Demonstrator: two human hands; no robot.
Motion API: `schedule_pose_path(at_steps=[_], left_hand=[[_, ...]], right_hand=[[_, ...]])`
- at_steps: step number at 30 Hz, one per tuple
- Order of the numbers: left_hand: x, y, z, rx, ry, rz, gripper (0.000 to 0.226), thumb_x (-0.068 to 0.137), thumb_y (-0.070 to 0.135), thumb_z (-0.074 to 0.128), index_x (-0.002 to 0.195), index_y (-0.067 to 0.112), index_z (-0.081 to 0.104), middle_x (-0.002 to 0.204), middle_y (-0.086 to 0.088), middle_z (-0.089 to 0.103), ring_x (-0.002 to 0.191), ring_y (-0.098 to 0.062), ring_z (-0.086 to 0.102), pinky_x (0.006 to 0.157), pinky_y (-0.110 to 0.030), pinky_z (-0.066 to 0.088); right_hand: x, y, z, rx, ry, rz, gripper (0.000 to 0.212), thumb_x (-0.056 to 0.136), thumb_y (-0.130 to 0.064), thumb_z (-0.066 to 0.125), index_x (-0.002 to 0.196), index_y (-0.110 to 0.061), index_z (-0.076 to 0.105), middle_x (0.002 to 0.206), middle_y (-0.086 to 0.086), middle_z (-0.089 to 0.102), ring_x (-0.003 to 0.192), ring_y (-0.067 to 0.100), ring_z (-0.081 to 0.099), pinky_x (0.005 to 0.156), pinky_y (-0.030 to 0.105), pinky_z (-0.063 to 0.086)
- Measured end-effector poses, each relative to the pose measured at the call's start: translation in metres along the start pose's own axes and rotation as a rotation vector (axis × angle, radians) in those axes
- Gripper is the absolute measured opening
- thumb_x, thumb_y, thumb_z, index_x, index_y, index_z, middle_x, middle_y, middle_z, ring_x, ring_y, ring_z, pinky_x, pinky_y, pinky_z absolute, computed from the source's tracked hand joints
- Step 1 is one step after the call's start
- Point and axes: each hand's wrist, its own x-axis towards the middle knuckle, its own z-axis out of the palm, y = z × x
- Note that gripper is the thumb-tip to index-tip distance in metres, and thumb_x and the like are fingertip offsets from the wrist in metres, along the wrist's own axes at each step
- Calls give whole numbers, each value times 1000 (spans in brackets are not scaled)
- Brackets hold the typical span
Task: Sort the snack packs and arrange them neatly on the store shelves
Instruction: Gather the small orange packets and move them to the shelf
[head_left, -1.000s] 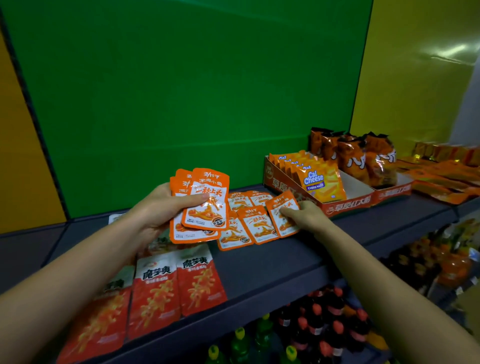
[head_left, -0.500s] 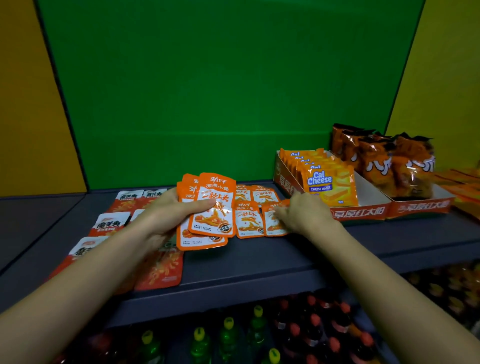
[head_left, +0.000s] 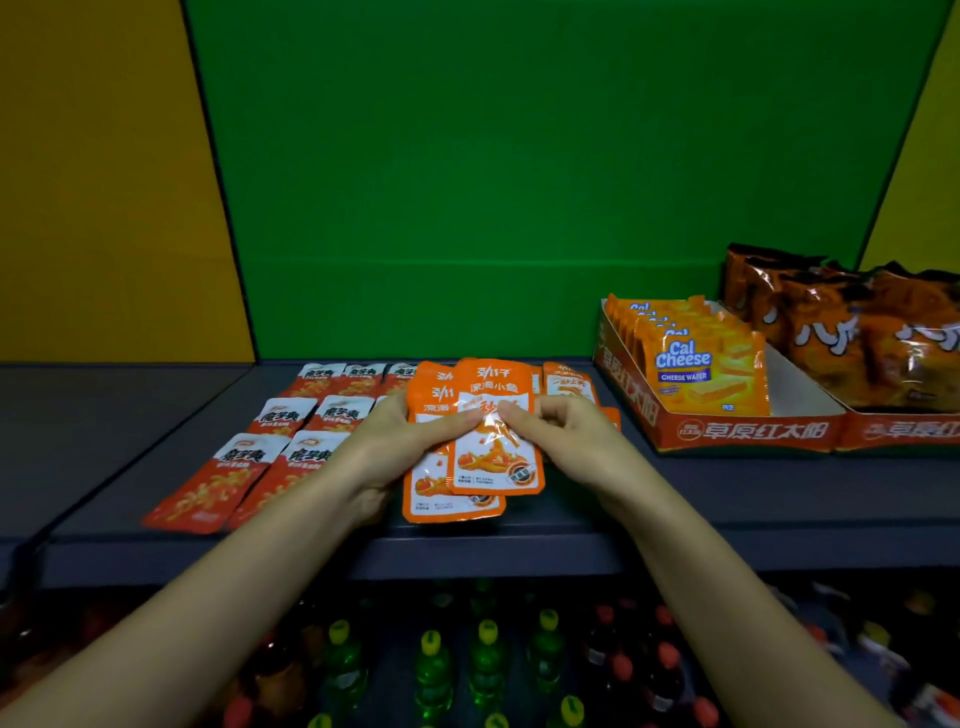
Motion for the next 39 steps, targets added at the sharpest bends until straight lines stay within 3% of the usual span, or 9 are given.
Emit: schedule_pose_path(at_steps=[4, 6, 8, 12, 16, 23, 30, 33, 39], left_hand=[[-10, 5, -29, 12, 128, -7, 19, 79, 20, 70, 93, 15, 58, 61, -2, 73, 49, -16, 68, 46, -28, 55], [-13, 9, -46, -39, 200, -2, 17, 80, 19, 70, 90, 14, 58, 57, -3, 71, 45, -16, 67, 42, -27, 53], [-15, 11, -56, -78, 242, 4, 17, 81, 17, 69, 91, 12, 57, 56, -4, 71, 44, -17, 67, 41, -27, 53], [-20, 11, -63, -46, 261, 26, 16, 81, 17, 69, 90, 11, 57, 55, -3, 71, 44, -16, 67, 40, -25, 52], [-22, 11, -67, -38, 244, 33, 16, 81, 16, 68, 90, 12, 56, 54, -2, 70, 43, -16, 66, 39, -24, 51], [-18, 10, -57, -37, 168, -11, 21, 81, 17, 69, 94, 12, 54, 57, -4, 70, 45, -18, 67, 40, -28, 53], [-8, 5, -23, 20, 71, 22, 23, 79, 16, 71, 97, 12, 58, 67, -3, 73, 52, -16, 69, 46, -26, 55], [-3, -2, -1, 41, 22, 54, 34, 78, 16, 72, 108, 10, 58, 87, -9, 73, 64, -20, 71, 61, -31, 59], [4, -10, 37, 34, -35, 57, 10, 90, 22, 59, 96, 15, 62, 82, -2, 72, 54, -9, 68, 50, -17, 53]], right_hand=[[-4, 8, 1, 94, 46, -5, 67, 79, -54, 62, 94, 11, 62, 99, 29, 67, 96, 43, 63, 91, 55, 48], [-2, 16, 10, -19, 14, 5, 74, 68, -68, 61, 79, 5, 59, 91, 28, 68, 88, 43, 64, 79, 46, 52], [-1, 17, 22, -108, -36, 8, 49, 79, -57, 59, 70, -9, 53, 72, 19, 62, 67, 34, 56, 64, 33, 40], [2, 8, 42, -377, -13, -14, 51, 89, -51, 50, 56, -18, 32, 55, -3, 37, 53, 13, 36, 61, 30, 27], [3, 8, 50, -617, 20, -51, 49, 92, -57, 39, 60, -21, 30, 60, -5, 40, 70, 21, 44, 83, 36, 34], [3, 9, 50, -705, 101, -75, 51, 87, -61, 43, 73, -13, 50, 87, 6, 63, 85, 25, 59, 69, 34, 43], [-12, 2, 30, -138, 16, -114, 47, 94, -53, 37, 69, -18, 56, 79, 9, 63, 78, 24, 57, 75, 39, 42], [-20, 5, 26, -81, 4, -123, 55, 87, -60, 47, 66, -9, 54, 75, 16, 62, 73, 30, 57, 67, 37, 41], [-33, 20, 0, -103, 119, -60, 48, 82, -42, 66, 54, -20, 34, 54, -5, 38, 57, 12, 38, 57, 29, 29]])
